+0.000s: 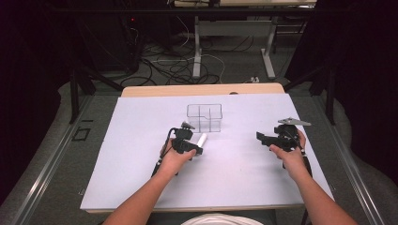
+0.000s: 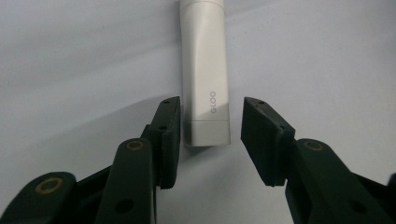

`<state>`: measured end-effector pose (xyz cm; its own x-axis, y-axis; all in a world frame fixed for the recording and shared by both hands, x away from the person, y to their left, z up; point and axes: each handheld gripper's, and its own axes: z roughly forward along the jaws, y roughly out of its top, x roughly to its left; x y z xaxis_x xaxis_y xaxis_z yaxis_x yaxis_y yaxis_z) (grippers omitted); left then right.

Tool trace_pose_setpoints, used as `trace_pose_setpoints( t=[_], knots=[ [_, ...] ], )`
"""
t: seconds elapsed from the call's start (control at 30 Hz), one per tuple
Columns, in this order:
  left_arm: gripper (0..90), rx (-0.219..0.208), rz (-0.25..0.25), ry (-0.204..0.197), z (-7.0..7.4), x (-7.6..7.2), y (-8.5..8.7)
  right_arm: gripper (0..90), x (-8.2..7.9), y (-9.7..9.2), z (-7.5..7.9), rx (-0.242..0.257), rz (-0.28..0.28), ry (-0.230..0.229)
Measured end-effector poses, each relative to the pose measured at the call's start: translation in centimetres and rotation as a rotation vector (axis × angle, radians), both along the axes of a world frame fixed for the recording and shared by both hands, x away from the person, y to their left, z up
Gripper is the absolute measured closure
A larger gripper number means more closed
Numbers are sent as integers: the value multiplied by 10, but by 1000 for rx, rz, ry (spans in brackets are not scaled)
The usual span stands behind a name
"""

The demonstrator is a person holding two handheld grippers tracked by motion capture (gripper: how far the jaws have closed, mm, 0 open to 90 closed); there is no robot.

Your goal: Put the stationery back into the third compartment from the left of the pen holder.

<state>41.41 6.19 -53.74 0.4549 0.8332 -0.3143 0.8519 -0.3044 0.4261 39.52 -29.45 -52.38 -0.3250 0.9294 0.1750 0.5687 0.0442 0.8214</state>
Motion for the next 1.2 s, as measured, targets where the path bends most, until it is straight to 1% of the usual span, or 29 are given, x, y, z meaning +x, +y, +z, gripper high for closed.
trace_pose_setpoints(
  t=[0.1,0.23,0.3,0.43,0.67,1.03,1.2],
  knots=[
    [626,19,7,-8,0,-1,-1,141,0,0,0,-2,2,-2],
    [670,28,20,-6,1,-1,-2,141,0,1,0,-1,5,0],
    [679,32,31,-5,1,-2,-3,141,0,1,0,0,3,1],
    [686,21,48,11,1,-1,-3,141,0,1,-1,1,3,3],
    [704,17,64,10,2,-1,-3,141,0,1,-1,-1,3,0],
    [709,21,52,0,3,-1,-3,141,1,1,-1,-6,9,-2],
    [710,17,44,-14,4,-2,-3,141,1,1,-1,-4,10,-1]
  ],
)
